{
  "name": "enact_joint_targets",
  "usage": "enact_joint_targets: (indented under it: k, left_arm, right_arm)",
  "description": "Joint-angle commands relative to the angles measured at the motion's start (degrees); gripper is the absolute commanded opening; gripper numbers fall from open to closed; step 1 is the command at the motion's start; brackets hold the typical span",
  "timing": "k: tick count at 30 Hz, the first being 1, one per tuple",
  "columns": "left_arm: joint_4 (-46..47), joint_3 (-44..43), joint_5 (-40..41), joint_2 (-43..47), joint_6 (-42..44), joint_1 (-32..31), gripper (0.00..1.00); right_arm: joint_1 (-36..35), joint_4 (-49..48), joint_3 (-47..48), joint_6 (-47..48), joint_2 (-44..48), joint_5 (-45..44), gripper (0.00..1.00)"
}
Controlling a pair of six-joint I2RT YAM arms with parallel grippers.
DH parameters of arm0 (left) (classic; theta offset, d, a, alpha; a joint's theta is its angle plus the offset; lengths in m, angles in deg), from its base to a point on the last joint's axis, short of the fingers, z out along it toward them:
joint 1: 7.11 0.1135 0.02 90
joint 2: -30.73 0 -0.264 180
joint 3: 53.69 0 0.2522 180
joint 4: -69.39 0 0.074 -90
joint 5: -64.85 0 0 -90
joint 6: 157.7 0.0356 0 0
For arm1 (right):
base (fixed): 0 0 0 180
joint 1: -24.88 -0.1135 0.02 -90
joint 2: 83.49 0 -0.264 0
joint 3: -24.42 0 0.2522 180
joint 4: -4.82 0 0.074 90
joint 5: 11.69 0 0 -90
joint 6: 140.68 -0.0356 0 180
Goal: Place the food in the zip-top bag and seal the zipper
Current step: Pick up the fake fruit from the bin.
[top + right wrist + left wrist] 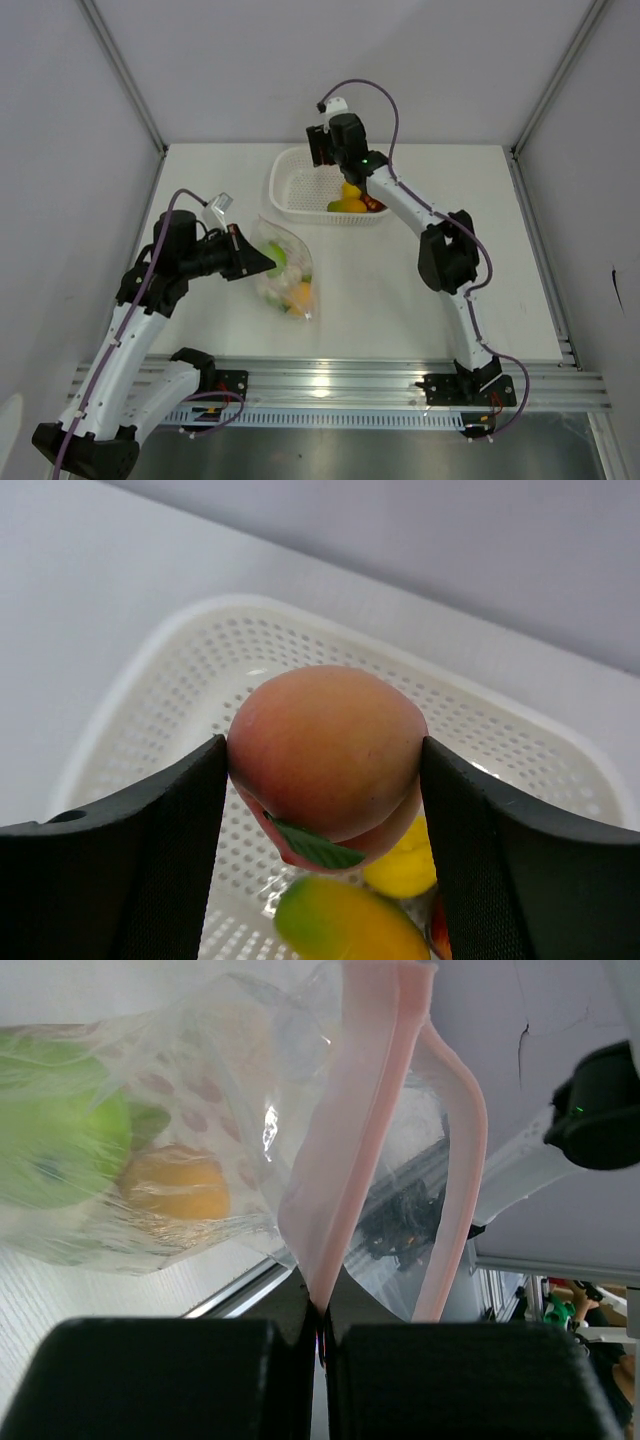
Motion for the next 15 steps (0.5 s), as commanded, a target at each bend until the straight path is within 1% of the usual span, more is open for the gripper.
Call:
enact_joint_targets:
  k: [1,2,3,4,5,6,7,8,9,10,11,12,13,14,15]
  left_arm:
    - [2.5,0.4,-1.6,-0.7,-0.2,-0.1,0.01]
    - [2.5,0.3,-1.6,-0.9,-0.2,-0.1,0.01]
    - [2.6,0.1,-1.4,-1.0,-0.1,-0.1,0.01]
    - [2.6,0.0,-1.5,-1.2,-0.1,-0.1,0.01]
    - [2.9,-0.1,-1.4,-1.3,-0.1,-0.1,0.01]
    - [2.9,-0.1,-1.4,-1.2,-0.2,-0.1,0.01]
    - [2.9,-0.1,-1.2,-1.2,-0.2,-0.1,0.01]
    - [2.9,-0.2,-1.2,-1.2,-0.2,-0.1,0.01]
    - [2.9,-0.1,-1.0,-1.1,-0.2,-0.1,0.01]
    - [2.9,0.2,-1.0,-0.9,-0.2,-0.1,0.00]
    - [3.2,0.4,-1.0,-0.9,-0.4,-0.1,0.01]
    - [3.4,0.6,-0.9,-0.8,-0.4,-0.1,0.01]
    - [3.5,0.8,-1.1,-0.7,-0.5,-0.1,0.01]
    - [3.5,0.9,-1.2,-0.7,-0.5,-0.1,0.01]
    - [3.5,0.8,-1.2,-0.7,-0.5,-0.1,0.01]
  right_arm:
    - [-2.7,-1.6,-2.9,1.9,13.3,-2.9,0.00]
    - [-3.4,-1.8,-4.5,1.9,17.7,-3.0,0.00]
    - [-4.2,-1.9,-8.0,1.9,20.2,-3.5,0.00]
    - [-6.2,-2.2,-10.3,2.0,22.6,-3.7,0.00]
    - [-7.2,-3.0,-12.5,2.4,27.6,-4.1,0.00]
    - [-8.6,-3.2,-16.5,3.1,30.0,-4.8,0.00]
    - [-11.5,-3.2,-18.4,3.2,32.3,-5.2,0.00]
    - [-12.9,-3.0,-20.1,3.2,34.4,-5.7,0.00]
    - [-14.5,-2.8,-21.9,3.1,38.6,-6.2,0.00]
    - [-16.0,-2.7,-25.4,2.7,40.7,-6.3,0.00]
    - [-19.2,-2.6,-27.1,2.3,42.7,-6.5,0.00]
    - [-20.7,-2.6,-28.6,1.8,46.4,-6.8,0.00]
    - [-22.3,-2.5,-31.2,1.7,48.2,-7.0,0.00]
    - [-25.4,-2.1,-32.3,1.4,49.8,-7.3,0.00]
    - [-26.8,-1.8,-33.2,1.1,51.3,-7.9,0.00]
